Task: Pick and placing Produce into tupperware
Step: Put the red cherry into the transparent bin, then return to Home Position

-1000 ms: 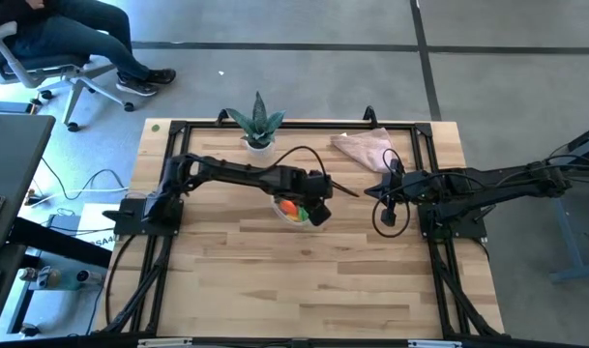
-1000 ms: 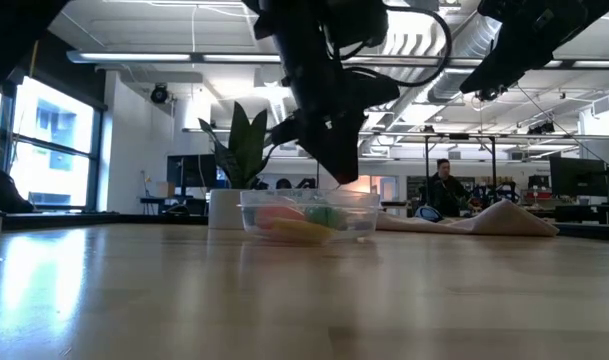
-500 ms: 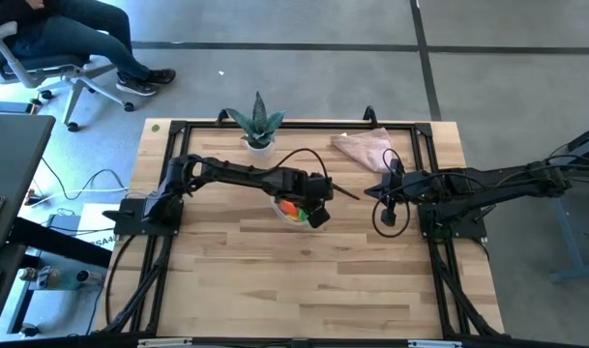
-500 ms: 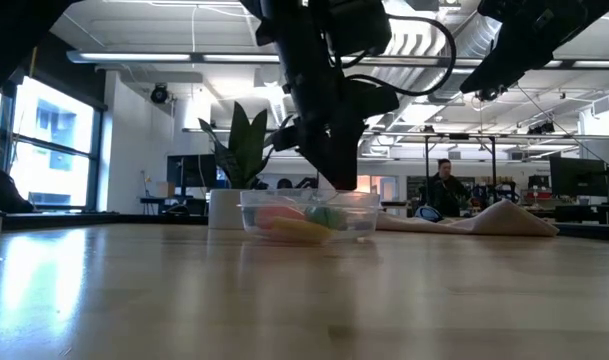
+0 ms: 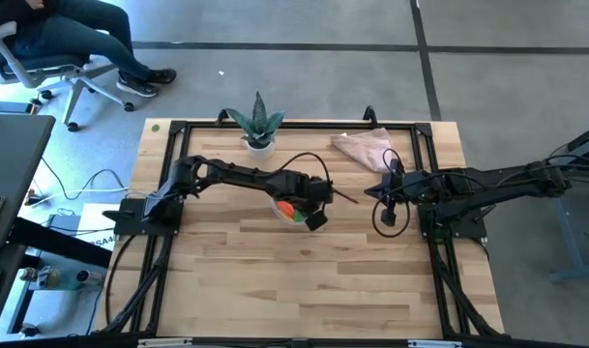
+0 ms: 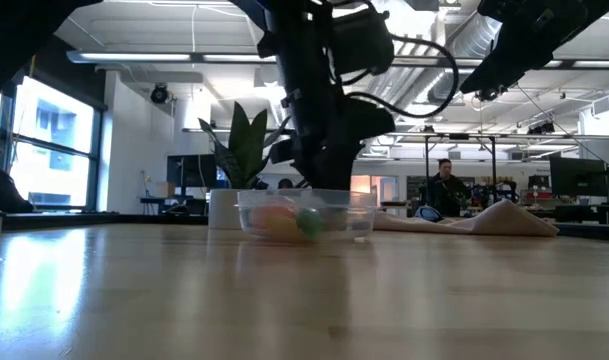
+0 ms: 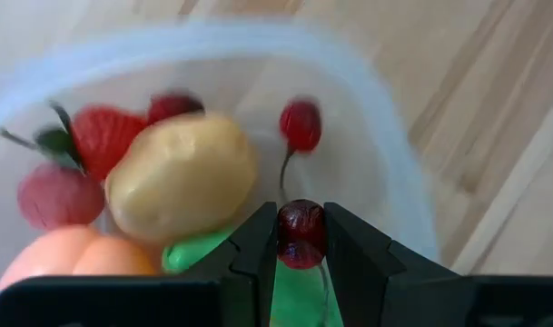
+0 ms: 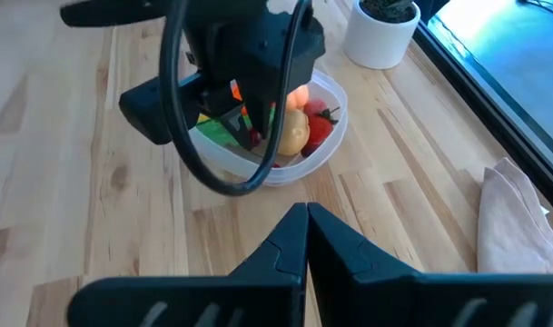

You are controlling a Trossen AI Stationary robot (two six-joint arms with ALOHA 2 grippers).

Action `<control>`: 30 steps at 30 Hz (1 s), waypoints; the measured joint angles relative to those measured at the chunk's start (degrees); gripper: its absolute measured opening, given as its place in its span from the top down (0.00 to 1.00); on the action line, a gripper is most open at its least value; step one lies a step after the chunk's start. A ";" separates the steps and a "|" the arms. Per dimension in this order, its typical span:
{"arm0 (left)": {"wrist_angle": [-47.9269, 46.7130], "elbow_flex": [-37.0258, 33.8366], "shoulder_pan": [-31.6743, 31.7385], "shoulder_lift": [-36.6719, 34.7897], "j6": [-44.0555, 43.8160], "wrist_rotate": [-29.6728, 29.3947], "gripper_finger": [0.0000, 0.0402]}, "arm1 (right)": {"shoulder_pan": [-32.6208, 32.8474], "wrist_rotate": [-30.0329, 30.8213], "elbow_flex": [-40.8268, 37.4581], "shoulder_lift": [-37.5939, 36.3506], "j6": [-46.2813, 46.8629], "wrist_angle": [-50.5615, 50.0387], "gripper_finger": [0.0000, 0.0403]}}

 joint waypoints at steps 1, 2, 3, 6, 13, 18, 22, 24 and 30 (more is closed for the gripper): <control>0.55 0.11 0.00 -0.04 0.04 -0.04 0.80 | 0.01 0.00 0.00 0.00 0.00 0.01 1.00; 0.76 0.17 0.00 -0.16 0.05 -0.04 0.80 | 0.00 0.00 0.00 -0.02 0.00 0.08 1.00; 0.78 0.17 0.00 -0.22 0.05 -0.06 0.80 | 0.01 -0.01 0.00 -0.01 0.00 0.06 1.00; 0.73 0.19 0.00 -0.20 0.05 -0.04 0.80 | 0.02 0.00 0.00 -0.02 0.00 0.06 1.00; 0.41 0.60 0.00 -0.20 -0.06 -0.04 0.79 | 0.00 0.00 0.00 -0.02 0.00 0.08 1.00; 0.21 0.59 0.00 -0.20 -1.07 0.11 0.71 | 0.00 0.00 0.00 0.00 0.00 0.04 1.00; 0.22 0.60 0.00 -0.20 -1.11 0.09 0.61 | 0.00 0.00 0.00 0.00 0.00 0.07 1.00; 0.22 0.60 -0.02 -0.20 -1.11 0.07 0.57 | 0.02 0.00 0.00 0.00 0.00 0.04 1.00; -0.22 0.60 -0.07 -2.18 -1.13 0.10 0.53 | 0.01 0.00 0.00 0.00 0.00 0.04 1.00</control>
